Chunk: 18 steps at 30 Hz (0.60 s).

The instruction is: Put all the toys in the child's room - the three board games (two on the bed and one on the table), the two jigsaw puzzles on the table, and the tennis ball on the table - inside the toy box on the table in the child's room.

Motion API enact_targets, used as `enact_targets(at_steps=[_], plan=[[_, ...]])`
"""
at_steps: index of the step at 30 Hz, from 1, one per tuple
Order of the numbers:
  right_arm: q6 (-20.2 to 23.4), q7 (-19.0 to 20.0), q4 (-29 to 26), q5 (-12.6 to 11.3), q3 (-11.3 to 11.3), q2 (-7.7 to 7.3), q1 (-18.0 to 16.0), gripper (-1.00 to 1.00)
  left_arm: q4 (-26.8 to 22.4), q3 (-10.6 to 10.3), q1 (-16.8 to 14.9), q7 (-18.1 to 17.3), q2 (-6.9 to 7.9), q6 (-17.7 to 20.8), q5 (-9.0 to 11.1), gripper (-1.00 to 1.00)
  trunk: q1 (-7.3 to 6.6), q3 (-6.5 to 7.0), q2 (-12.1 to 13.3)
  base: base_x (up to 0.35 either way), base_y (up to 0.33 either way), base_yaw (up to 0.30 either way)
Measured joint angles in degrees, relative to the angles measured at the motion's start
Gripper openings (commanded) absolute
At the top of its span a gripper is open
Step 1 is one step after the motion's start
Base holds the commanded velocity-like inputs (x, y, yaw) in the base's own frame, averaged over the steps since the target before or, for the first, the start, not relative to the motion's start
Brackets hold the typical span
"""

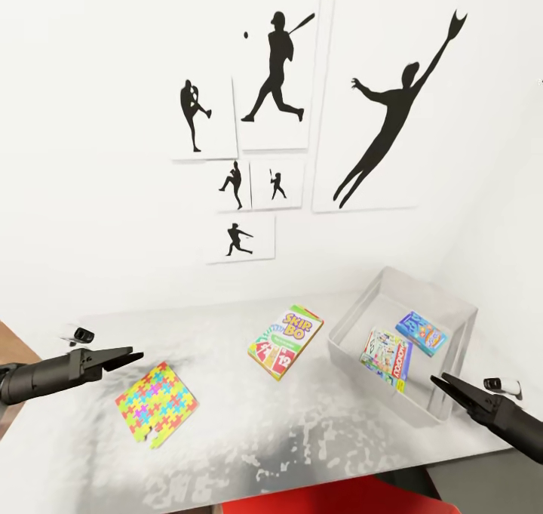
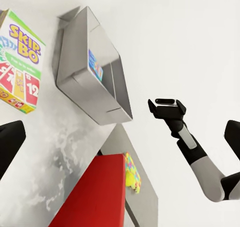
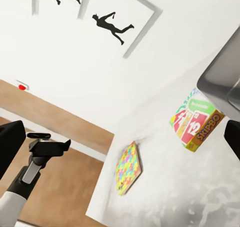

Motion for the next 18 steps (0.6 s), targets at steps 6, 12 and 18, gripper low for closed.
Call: enact_targets(at_steps=[6,12,18], plan=[[-0.41,0.06,-0.07,0.02,0.0,0.12,0.02,1.0,0.18,0.06,0.0,0.0,0.25,-0.01,-0.1,1.0,0.0,0.49,0.0,0.0,0.0,0.0],[-0.98,0.07,-0.1,-0.04,0.0,0.23,0.23,1.0,0.3,0.07,0.01,0.0,0.41,-0.01,-0.08,1.0,0.0,1.04,0.0,0.0,0.0,0.0],[-1.24,0.13,-0.1,-0.1,0.0,0.28,0.52,1.0,0.34,0.07,0.01,0.0,0.47,-0.01,-0.02,1.0,0.01,1.6,0.01,-0.073,0.0,0.0]])
